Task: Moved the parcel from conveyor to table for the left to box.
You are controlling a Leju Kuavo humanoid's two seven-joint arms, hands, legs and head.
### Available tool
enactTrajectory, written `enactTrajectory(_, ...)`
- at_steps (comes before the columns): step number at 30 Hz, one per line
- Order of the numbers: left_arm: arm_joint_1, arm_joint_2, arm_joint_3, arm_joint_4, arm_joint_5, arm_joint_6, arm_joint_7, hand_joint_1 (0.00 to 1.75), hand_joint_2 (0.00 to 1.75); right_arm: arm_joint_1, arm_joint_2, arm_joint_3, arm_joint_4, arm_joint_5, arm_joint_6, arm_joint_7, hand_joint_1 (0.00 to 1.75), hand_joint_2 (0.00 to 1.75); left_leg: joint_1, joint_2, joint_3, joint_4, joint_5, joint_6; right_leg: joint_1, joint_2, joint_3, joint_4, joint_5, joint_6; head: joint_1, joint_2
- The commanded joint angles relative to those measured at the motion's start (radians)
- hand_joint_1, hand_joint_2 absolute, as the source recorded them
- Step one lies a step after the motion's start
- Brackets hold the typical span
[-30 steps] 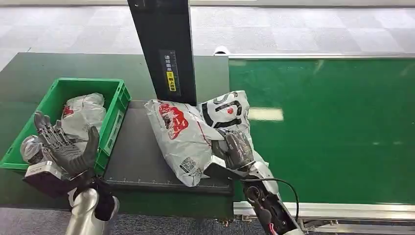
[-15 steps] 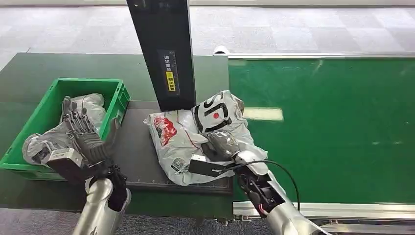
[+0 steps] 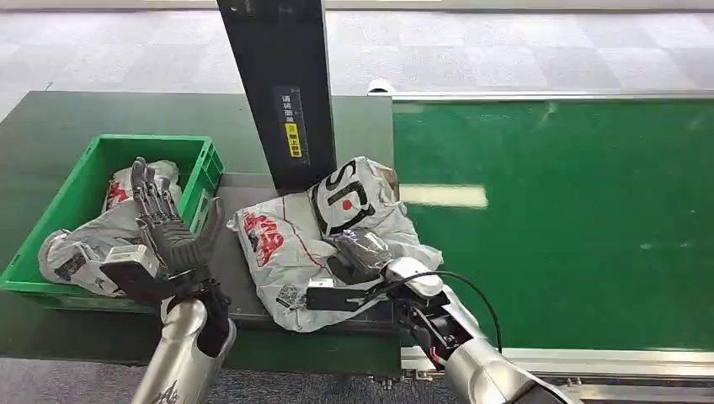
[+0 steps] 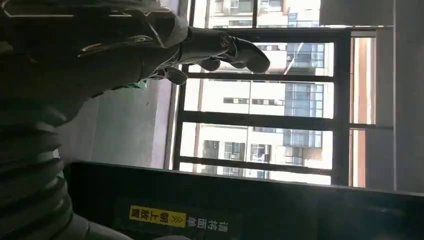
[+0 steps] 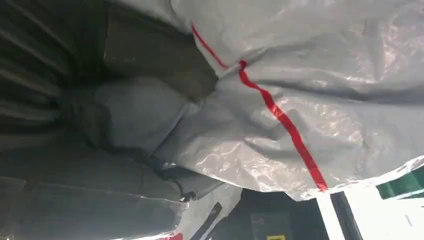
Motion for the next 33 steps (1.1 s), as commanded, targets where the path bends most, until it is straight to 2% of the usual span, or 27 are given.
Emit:
enactTrajectory(1, -0.051, 0.014, -0.02, 0.08, 0.007, -0.004, 0.004, 0.0, 1.75, -0.047, 0.021, 0.047, 0.082, -0.009, -0.015, -0.012, 0.26, 1.75, 0.0, -0.002, 0.0, 0.0, 0.001, 0.001, 0.0, -0.001, 0.0, 0.0, 0.0, 0.0, 0.0, 0.0)
enactTrajectory(5, -0.053, 0.013, -0.02, 0.084, 0.007, -0.003, 0.003, 0.0, 1.75, -0.048, 0.02, 0.049, 0.083, -0.012, -0.015, -0.013, 0.26, 1.75, 0.0, -0.001, 0.0, 0.0, 0.001, 0.001, 0.0, -0.001, 0.0, 0.0, 0.0, 0.0, 0.0, 0.0)
enactTrajectory(6, -0.054, 0.012, -0.02, 0.086, 0.007, -0.004, 0.003, 0.0, 1.75, -0.043, 0.021, 0.037, 0.077, -0.028, -0.024, -0.026, 0.31, 1.75, 0.0, -0.001, 0.0, -0.001, 0.001, 0.001, 0.0, -0.001, 0.001, 0.0, 0.0, 0.0, 0.0, 0.0)
enactTrajectory(7, -0.059, 0.01, -0.021, 0.09, 0.008, -0.006, 0.003, 0.0, 1.75, -0.039, 0.022, 0.026, 0.067, -0.049, -0.036, -0.053, 0.3, 1.75, 0.0, -0.001, 0.0, -0.001, 0.001, 0.001, 0.0, -0.001, 0.0, 0.0, 0.0, 0.0, 0.0, 0.0)
enactTrajectory(8, -0.064, 0.008, -0.021, 0.093, 0.009, -0.007, 0.003, 0.0, 1.75, -0.037, 0.024, 0.023, 0.062, -0.055, -0.051, -0.061, 0.07, 1.75, 0.0, -0.002, 0.0, -0.001, 0.001, 0.001, 0.0, -0.001, 0.001, -0.001, 0.001, -0.001, 0.0, 0.0)
enactTrajectory(9, -0.071, 0.006, -0.021, 0.097, 0.01, -0.008, 0.002, 0.0, 1.75, -0.039, 0.03, 0.019, 0.063, -0.065, -0.05, -0.063, 0.0, 1.75, 0.0, -0.002, 0.001, -0.002, 0.001, 0.001, 0.0, -0.001, 0.001, -0.002, 0.001, -0.001, 0.0, 0.0)
enactTrajectory(12, -0.094, 0.006, -0.018, 0.123, 0.013, -0.006, 0.0, 0.0, 1.75, -0.05, 0.036, 0.019, 0.066, -0.072, -0.059, -0.012, 0.0, 1.75, 0.0, -0.001, -0.001, 0.0, 0.001, 0.0, 0.0, -0.001, -0.001, 0.0, 0.0, 0.0, 0.0, 0.0)
enactTrajectory(16, -0.097, 0.009, -0.004, 0.126, 0.013, -0.01, 0.0, 0.0, 1.75, -0.054, 0.024, -0.02, 0.064, -0.143, -0.004, -0.027, 0.0, 1.75, -0.001, -0.002, -0.001, 0.0, 0.001, 0.001, 0.0, -0.002, 0.0, 0.0, 0.001, 0.0, 0.0, 0.0)
enactTrajectory(19, -0.1, 0.004, 0.008, 0.138, 0.012, -0.026, 0.0, 0.0, 1.75, -0.035, 0.007, -0.079, 0.034, -0.24, 0.035, -0.096, 0.0, 1.75, 0.0, -0.003, -0.001, -0.001, 0.002, 0.001, 0.0, -0.002, 0.0, -0.001, 0.001, 0.0, 0.0, 0.0)
enactTrajectory(23, -0.097, 0.003, 0.012, 0.143, 0.009, -0.031, 0.0, 0.0, 1.75, -0.003, -0.024, -0.169, -0.05, -0.409, 0.162, -0.183, 0.0, 1.75, 0.0, -0.003, 0.0, 0.0, 0.001, 0.001, 0.0, -0.003, 0.001, -0.001, 0.0, 0.0, 0.0, 0.0)
enactTrajectory(24, -0.097, 0.003, 0.013, 0.143, 0.009, -0.032, 0.0, 0.0, 1.75, -0.003, -0.029, -0.171, -0.057, -0.412, 0.166, -0.183, 0.0, 1.75, 0.0, -0.003, 0.0, 0.0, 0.001, 0.001, 0.0, -0.003, 0.001, 0.0, 0.0, 0.0, 0.0, 0.0)
enactTrajectory(27, -0.092, 0.009, 0.015, 0.143, 0.018, -0.03, 0.0, 0.0, 1.75, 0.036, -0.048, -0.239, -0.153, -0.561, 0.286, -0.216, 0.0, 1.75, 0.0, -0.002, -0.001, 0.0, 0.001, 0.0, 0.0, -0.002, 0.0, 0.0, 0.0, 0.0, 0.0, 0.0)
enactTrajectory(33, -0.036, 0.03, 0.024, 0.113, 0.021, -0.011, 0.0, 0.0, 1.75, 0.162, -0.111, -0.3, -0.337, -0.672, 0.239, -0.216, 0.0, 1.75, 0.0, -0.003, 0.001, -0.001, 0.001, 0.001, 0.0, -0.002, 0.002, -0.002, 0.0, 0.0, 0.0, 0.0)
